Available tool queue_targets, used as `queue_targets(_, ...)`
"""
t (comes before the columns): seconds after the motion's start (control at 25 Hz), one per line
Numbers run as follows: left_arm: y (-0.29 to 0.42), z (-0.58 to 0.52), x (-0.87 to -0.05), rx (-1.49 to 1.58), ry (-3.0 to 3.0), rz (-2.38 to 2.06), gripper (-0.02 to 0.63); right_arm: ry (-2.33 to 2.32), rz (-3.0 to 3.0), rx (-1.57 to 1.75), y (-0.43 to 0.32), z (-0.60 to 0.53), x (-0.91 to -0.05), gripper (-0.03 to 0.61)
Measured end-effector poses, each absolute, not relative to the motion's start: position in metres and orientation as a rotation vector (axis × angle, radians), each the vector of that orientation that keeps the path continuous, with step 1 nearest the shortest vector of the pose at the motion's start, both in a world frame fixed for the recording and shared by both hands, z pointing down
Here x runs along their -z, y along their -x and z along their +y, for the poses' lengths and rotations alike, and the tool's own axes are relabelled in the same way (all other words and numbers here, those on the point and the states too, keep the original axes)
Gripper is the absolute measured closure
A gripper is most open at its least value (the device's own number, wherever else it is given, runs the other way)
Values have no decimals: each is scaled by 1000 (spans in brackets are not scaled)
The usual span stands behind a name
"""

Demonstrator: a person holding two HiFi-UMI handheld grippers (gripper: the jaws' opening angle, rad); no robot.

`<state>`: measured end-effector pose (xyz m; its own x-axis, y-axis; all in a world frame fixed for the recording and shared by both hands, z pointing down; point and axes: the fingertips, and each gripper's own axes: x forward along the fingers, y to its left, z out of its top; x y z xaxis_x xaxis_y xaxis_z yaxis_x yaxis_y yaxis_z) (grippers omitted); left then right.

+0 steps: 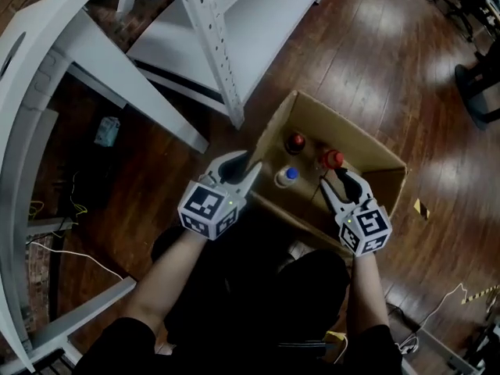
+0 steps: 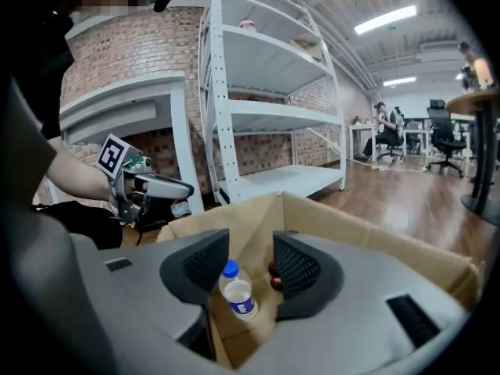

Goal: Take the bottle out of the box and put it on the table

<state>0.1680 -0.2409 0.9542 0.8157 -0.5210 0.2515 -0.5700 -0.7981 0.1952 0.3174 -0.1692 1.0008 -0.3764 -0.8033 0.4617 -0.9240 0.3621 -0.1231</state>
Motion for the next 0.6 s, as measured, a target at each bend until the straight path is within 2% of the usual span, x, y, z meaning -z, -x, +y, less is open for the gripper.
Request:
queue_targets(0.12, -166, -240, -966, -339, -2712, -885, 503, -1368, -2324, -561, -298, -169, -1026, 390)
queue_targets(0.2, -162, -239, -969, -369, -2708, -921, 503, -1251, -2326, -582, -285, -170, -1046, 296)
queue_targets(0.24, -159, -239, -971, -382, -2705, -932, 503, -1200, -2323, -598, -280, -171, -1061, 295)
queue_targets(0.32, -154, -237, -974, -404, -2695, -939, 503, -1121, -2304, -638, -272, -174, -1091, 177)
queue_targets(0.6, -122, -227, -980, -439, -2638, -1034, 503, -943, -2242, -692, -247, -190, -1160, 163)
